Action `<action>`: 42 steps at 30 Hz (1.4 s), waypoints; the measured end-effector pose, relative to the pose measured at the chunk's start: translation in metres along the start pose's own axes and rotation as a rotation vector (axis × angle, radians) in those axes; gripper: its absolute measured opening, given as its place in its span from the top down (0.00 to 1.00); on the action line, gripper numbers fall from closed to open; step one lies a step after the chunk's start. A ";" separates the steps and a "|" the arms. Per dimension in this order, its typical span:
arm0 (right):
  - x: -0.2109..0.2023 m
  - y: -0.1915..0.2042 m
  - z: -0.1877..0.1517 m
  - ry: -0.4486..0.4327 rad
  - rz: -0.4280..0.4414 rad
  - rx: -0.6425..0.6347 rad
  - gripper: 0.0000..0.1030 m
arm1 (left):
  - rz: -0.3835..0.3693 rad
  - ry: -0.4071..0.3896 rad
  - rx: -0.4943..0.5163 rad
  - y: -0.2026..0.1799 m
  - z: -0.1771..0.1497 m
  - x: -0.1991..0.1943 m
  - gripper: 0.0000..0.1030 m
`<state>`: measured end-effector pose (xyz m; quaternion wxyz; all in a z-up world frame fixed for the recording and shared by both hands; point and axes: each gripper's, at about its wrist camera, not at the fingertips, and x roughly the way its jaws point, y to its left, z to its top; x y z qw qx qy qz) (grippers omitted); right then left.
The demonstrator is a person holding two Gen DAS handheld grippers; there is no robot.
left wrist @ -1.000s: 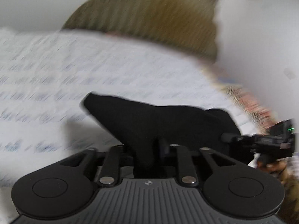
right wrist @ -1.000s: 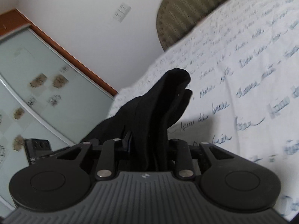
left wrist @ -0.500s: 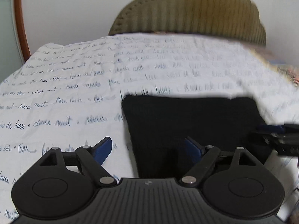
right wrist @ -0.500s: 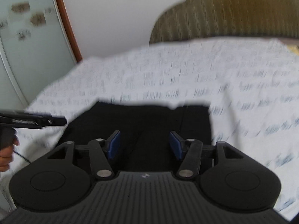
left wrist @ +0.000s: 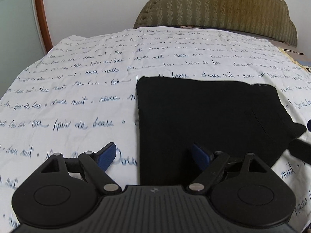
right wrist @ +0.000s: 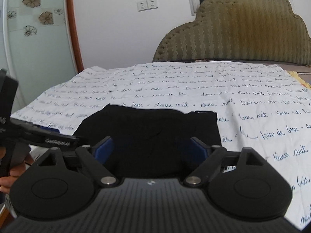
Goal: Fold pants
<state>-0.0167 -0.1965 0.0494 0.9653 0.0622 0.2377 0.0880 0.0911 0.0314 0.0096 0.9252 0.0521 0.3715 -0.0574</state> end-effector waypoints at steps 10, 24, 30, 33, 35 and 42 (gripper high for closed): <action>-0.029 0.018 -0.032 0.018 0.002 -0.030 0.00 | 0.000 -0.001 -0.048 -0.008 -0.033 -0.031 0.17; -0.043 0.041 -0.065 0.049 -0.097 -0.044 0.00 | -0.001 0.044 -0.066 -0.015 -0.073 -0.038 0.17; -0.041 0.044 -0.071 0.052 -0.133 -0.054 0.00 | 0.012 0.036 -0.055 -0.018 -0.076 -0.038 0.15; -0.033 0.039 -0.076 0.081 -0.147 -0.023 0.00 | 0.016 0.030 -0.055 -0.018 -0.078 -0.037 0.13; -0.025 0.034 -0.083 0.118 -0.155 -0.005 0.00 | 0.026 0.027 -0.047 -0.020 -0.080 -0.037 0.10; -0.019 0.036 -0.098 0.120 -0.168 -0.037 0.00 | 0.034 0.023 -0.044 -0.020 -0.081 -0.034 0.06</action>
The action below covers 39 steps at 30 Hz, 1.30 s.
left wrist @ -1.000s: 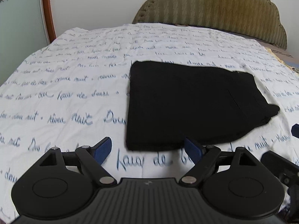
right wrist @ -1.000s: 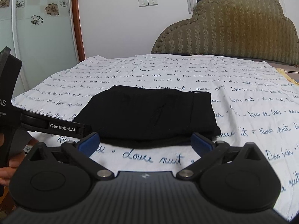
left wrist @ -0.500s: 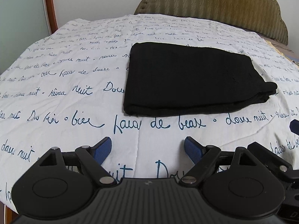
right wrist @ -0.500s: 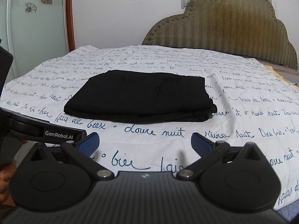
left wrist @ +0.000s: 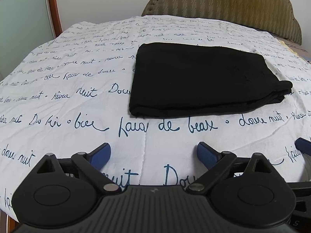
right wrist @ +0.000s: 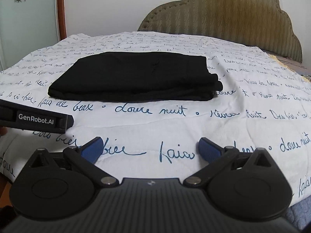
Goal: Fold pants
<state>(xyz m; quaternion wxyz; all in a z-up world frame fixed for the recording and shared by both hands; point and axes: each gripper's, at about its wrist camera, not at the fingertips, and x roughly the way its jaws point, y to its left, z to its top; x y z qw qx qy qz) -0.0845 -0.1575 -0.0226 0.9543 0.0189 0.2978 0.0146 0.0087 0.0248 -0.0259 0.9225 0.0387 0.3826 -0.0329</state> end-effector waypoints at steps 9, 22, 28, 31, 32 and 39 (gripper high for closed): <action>0.000 -0.003 0.000 -0.007 0.011 0.009 0.00 | 0.012 -0.018 0.009 -0.001 -0.003 0.002 0.03; 0.000 -0.004 -0.002 -0.015 0.018 0.013 0.00 | 0.014 -0.022 0.004 0.001 -0.004 0.003 0.00; 0.000 -0.004 -0.002 -0.015 0.017 0.011 0.00 | 0.014 -0.023 0.005 0.000 -0.005 0.003 0.00; 0.000 -0.004 -0.002 -0.016 0.018 0.011 0.00 | 0.015 -0.023 0.005 0.000 -0.004 0.002 0.00; 0.001 -0.004 -0.002 -0.016 0.017 0.010 0.00 | 0.014 -0.023 0.005 0.000 -0.005 0.002 0.00; 0.000 -0.004 -0.002 -0.016 0.017 0.011 0.00 | 0.014 -0.023 0.005 0.000 -0.004 0.002 0.00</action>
